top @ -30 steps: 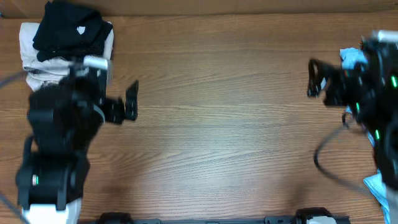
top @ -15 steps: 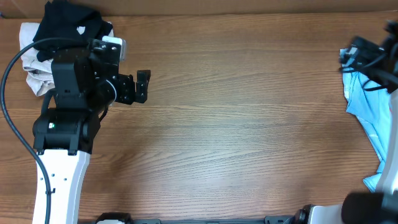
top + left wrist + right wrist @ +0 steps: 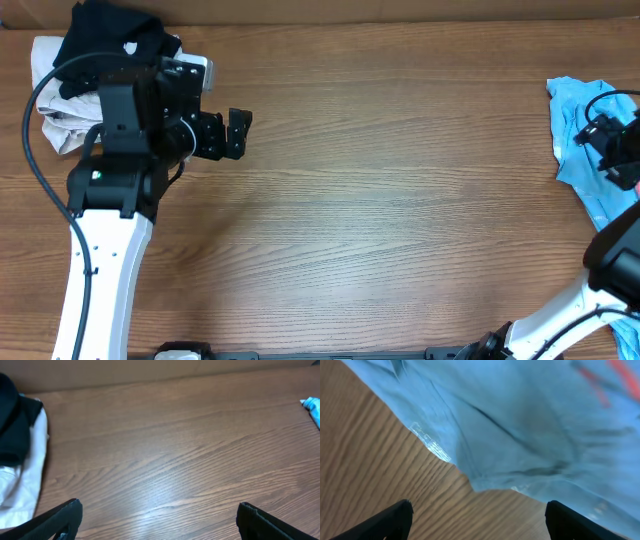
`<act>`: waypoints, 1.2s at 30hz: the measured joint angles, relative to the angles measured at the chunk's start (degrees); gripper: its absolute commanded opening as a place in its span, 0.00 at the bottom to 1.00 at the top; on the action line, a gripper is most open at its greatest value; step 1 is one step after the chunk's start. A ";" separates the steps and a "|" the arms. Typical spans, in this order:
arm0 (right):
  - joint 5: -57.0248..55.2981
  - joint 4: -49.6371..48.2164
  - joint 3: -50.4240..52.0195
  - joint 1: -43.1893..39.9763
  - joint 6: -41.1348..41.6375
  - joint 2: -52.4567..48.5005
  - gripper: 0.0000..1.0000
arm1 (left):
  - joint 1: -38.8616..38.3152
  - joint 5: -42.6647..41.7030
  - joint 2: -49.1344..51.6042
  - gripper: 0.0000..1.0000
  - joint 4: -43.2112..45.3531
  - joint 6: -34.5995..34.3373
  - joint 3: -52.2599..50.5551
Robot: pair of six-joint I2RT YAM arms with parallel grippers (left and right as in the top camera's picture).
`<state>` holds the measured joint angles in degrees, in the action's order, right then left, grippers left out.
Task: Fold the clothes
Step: 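Reach the right gripper to the light-blue T-shirt and grasp it, then drag the light-blue T-shirt with the right gripper to table center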
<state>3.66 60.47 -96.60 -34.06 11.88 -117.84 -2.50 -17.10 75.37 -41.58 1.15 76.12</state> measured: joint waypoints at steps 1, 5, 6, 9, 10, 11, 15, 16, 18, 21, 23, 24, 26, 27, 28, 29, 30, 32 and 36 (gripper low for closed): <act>0.39 -0.26 0.00 0.13 -0.15 -0.72 0.84 | 0.02 -0.11 0.46 1.00 0.00 -0.33 0.00; 1.36 -2.03 0.00 1.33 -1.31 -3.54 0.77 | 0.02 -1.03 1.66 1.00 0.00 -2.05 0.00; 1.44 -2.43 0.00 1.75 -1.57 -4.20 0.77 | 0.00 -1.40 1.95 1.00 0.00 -2.38 0.00; 0.90 -3.10 0.00 2.80 -2.12 -5.27 0.75 | 0.00 -1.90 2.60 1.00 0.00 -2.75 0.00; 0.48 -3.37 0.00 3.06 -2.21 -5.44 0.74 | 0.02 -2.03 2.80 1.00 0.00 -2.78 0.00; 0.09 -3.67 0.00 3.34 -2.40 -5.49 0.72 | 0.02 -2.05 2.93 1.00 0.00 -2.78 0.00; -1.66 -5.25 0.02 3.41 -2.80 -5.49 0.65 | 0.02 -2.29 3.15 1.00 0.02 -2.82 0.00; -2.25 -5.99 0.35 3.39 -2.93 -5.49 0.64 | 0.02 -2.40 3.15 1.00 0.00 -2.89 0.00; -3.06 -7.41 1.25 3.34 -2.91 -5.49 0.61 | 0.00 -2.45 3.17 1.00 0.00 -2.95 0.00; -3.93 -8.68 3.61 3.37 -3.10 -5.49 0.54 | 0.02 -2.45 3.17 1.00 0.00 -2.95 0.00; -4.11 -8.81 4.90 3.34 -2.93 -5.49 0.51 | 0.02 -2.45 3.19 1.00 0.00 -2.95 0.00; -4.17 -8.81 5.27 3.37 -2.97 -5.49 0.50 | 0.02 -2.45 3.17 1.00 0.00 -2.95 0.00; -4.31 -8.98 5.44 3.34 -2.95 -5.49 0.47 | 0.02 -2.45 3.19 1.00 0.00 -2.95 0.00; -4.35 -9.20 5.44 3.37 -2.97 -5.49 0.43 | 0.02 -2.45 3.17 1.00 0.00 -2.95 0.00; -4.35 -9.40 5.44 3.34 -3.15 -5.49 0.40 | 0.00 -2.45 3.19 1.00 0.00 -2.95 0.00; -4.46 -9.44 5.44 3.34 -3.15 -5.49 0.34 | 0.02 -2.45 3.19 1.00 0.00 -2.95 0.00; -4.52 -9.46 5.44 3.34 -3.17 -5.49 0.29 | 0.00 -2.45 3.19 1.00 0.00 -2.95 0.00; -4.52 -9.53 5.44 3.32 -3.45 -5.49 0.15 | 0.02 -2.45 3.19 1.00 0.00 -2.95 0.00; -4.46 -9.42 5.49 3.23 -2.64 -5.49 0.13 | 0.02 -2.45 3.17 1.00 0.00 -2.95 0.00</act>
<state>-0.80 51.05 -91.11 -30.83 9.23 -123.33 -2.48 -19.55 78.54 -41.58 -1.80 76.12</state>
